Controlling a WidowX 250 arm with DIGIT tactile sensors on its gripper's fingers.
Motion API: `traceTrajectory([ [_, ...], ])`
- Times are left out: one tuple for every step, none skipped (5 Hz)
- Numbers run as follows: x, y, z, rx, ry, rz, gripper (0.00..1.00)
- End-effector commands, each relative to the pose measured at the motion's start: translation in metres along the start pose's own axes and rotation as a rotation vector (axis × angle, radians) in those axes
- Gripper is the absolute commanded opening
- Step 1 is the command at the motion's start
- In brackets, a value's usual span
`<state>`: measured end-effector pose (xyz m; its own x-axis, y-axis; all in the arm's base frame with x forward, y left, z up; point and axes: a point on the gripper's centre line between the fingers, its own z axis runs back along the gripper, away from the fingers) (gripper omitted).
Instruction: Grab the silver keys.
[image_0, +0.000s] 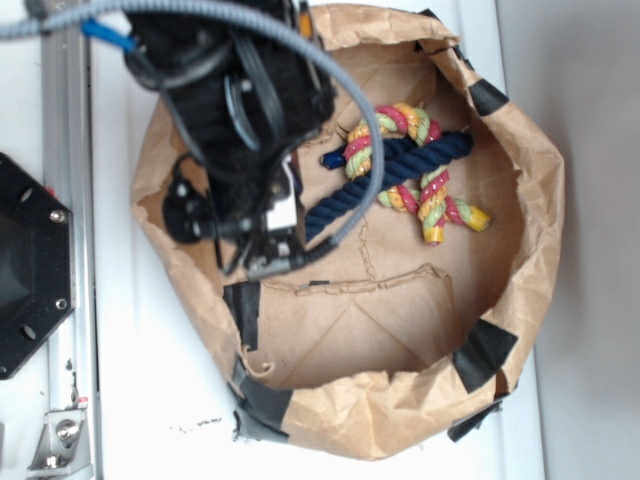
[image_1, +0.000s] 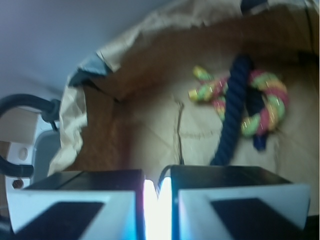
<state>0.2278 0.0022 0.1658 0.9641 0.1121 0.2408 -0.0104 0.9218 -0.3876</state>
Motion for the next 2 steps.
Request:
traceTrajectory([
  [0.022, -0.006, 0.012, 0.113, 0.010, 0.077, 0.00],
  [0.034, -0.005, 0.011, 0.135, 0.004, 0.114, 0.00],
])
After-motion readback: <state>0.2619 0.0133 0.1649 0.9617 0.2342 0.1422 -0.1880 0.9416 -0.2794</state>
